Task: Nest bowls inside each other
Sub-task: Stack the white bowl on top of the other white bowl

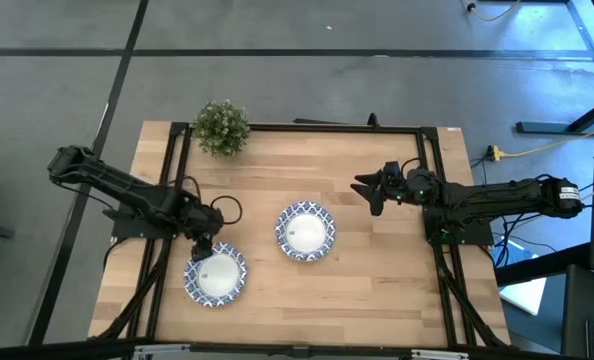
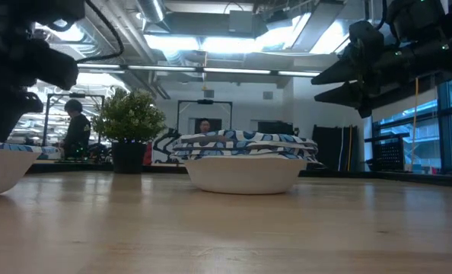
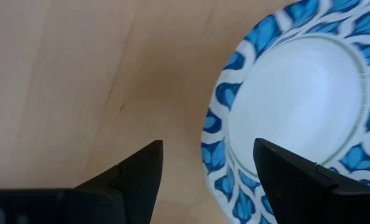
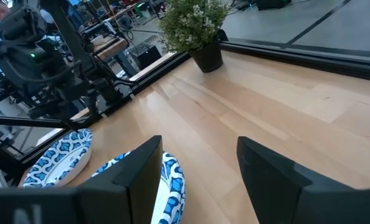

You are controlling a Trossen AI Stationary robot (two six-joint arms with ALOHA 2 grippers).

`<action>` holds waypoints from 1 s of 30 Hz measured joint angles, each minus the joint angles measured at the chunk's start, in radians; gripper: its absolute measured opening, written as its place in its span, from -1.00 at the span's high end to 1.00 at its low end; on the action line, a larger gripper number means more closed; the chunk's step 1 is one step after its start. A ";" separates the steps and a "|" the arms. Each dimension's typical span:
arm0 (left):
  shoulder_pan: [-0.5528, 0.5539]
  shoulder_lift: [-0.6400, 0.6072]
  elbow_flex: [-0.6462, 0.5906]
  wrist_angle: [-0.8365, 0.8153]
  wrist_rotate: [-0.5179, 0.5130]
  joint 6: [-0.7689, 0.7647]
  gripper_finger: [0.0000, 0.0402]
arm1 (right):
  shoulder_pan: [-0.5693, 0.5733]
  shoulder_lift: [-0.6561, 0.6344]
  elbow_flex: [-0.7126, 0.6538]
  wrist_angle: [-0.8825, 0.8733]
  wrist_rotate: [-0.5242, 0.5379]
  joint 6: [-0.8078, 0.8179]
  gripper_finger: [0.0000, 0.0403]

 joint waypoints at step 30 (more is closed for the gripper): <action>0.001 0.112 -0.060 0.135 0.031 -0.027 0.26 | 0.000 0.000 0.000 0.002 -0.044 0.023 -0.04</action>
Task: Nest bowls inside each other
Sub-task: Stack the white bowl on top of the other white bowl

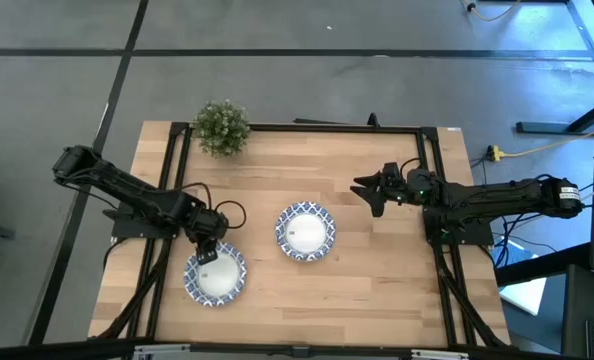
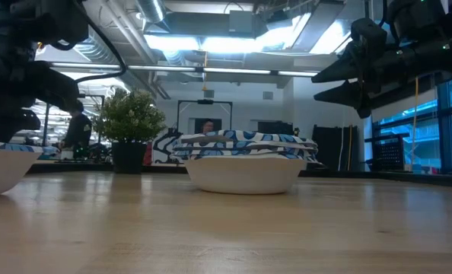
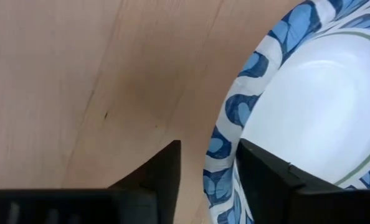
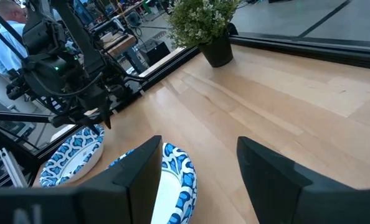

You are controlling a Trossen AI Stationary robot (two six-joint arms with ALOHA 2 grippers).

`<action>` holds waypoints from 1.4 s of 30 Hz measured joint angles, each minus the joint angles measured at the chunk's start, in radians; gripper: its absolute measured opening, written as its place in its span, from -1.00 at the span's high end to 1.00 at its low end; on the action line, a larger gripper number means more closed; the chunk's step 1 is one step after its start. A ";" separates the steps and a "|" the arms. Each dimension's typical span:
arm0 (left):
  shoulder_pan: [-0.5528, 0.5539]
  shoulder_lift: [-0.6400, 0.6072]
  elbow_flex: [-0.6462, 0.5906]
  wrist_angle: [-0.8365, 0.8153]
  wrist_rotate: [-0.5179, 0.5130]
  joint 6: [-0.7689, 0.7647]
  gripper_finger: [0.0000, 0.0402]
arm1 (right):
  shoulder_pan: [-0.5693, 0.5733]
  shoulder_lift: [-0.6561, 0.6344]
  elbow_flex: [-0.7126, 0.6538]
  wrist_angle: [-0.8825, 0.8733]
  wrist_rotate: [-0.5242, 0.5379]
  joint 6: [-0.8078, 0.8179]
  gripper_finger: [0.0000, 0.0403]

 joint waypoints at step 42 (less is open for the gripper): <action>0.424 -0.134 0.000 0.484 0.427 0.027 0.99 | 0.000 0.000 0.000 0.000 0.000 0.007 -0.04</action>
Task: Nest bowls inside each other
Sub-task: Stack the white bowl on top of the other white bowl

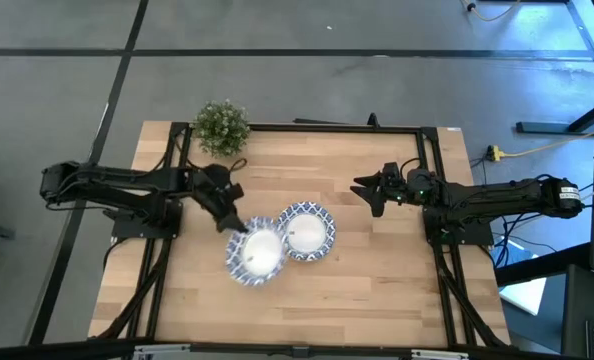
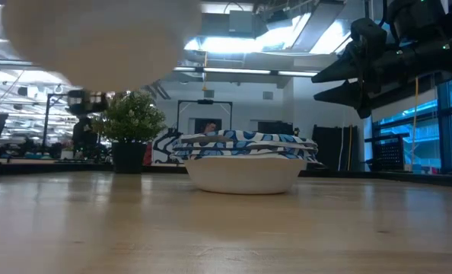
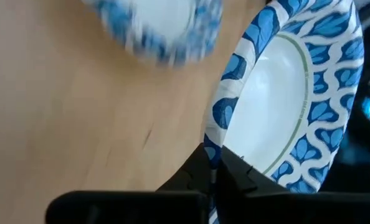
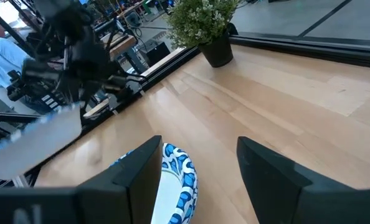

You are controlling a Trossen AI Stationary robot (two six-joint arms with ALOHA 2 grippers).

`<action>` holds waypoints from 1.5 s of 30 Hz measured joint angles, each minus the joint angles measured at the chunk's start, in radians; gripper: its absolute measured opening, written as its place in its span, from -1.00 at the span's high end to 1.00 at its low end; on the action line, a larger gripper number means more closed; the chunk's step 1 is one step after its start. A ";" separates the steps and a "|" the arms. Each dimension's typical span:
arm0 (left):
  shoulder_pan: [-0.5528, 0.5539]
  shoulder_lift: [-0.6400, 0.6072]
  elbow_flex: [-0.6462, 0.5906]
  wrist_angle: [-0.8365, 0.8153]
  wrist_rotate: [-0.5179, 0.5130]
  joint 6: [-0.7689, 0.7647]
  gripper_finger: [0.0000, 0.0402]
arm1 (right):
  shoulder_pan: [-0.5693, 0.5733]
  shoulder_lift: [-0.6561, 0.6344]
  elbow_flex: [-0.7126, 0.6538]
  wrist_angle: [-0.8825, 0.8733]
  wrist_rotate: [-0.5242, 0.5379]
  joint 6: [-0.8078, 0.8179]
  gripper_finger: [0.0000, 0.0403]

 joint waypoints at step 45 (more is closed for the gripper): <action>0.048 0.703 0.502 -0.083 -0.220 -0.198 1.00 | 0.000 -0.001 0.000 0.004 -0.201 -0.239 -0.04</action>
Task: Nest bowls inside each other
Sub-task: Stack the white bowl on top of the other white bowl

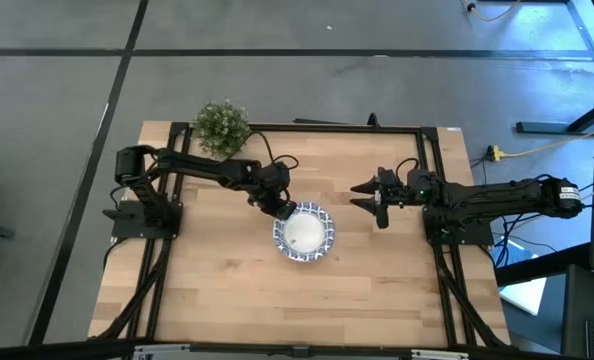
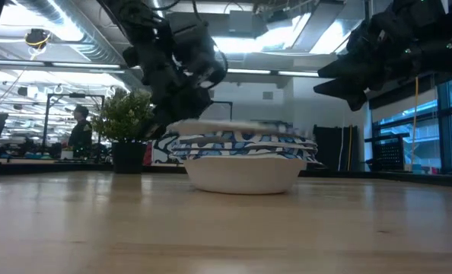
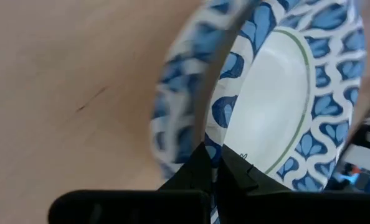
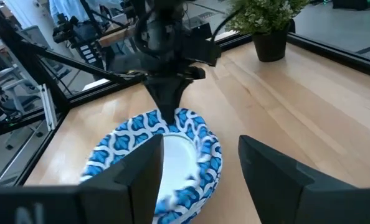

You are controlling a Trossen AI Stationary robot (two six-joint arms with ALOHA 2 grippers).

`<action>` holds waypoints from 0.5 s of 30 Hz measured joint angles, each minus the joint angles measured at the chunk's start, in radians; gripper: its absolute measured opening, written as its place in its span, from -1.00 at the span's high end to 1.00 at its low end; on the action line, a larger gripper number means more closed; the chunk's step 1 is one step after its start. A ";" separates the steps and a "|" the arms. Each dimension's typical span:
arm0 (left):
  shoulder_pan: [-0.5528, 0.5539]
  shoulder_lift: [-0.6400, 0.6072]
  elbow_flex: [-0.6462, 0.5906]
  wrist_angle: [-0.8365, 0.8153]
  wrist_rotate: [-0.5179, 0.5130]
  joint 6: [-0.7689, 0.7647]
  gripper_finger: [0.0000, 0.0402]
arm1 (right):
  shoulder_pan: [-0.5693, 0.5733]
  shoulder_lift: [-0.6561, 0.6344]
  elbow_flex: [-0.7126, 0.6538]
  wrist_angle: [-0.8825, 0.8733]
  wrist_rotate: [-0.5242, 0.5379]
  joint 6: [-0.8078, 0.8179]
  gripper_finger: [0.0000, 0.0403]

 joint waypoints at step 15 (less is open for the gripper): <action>0.000 0.015 0.000 -0.002 -0.015 0.033 0.80 | 0.000 0.000 0.000 0.000 -0.002 -0.005 -0.04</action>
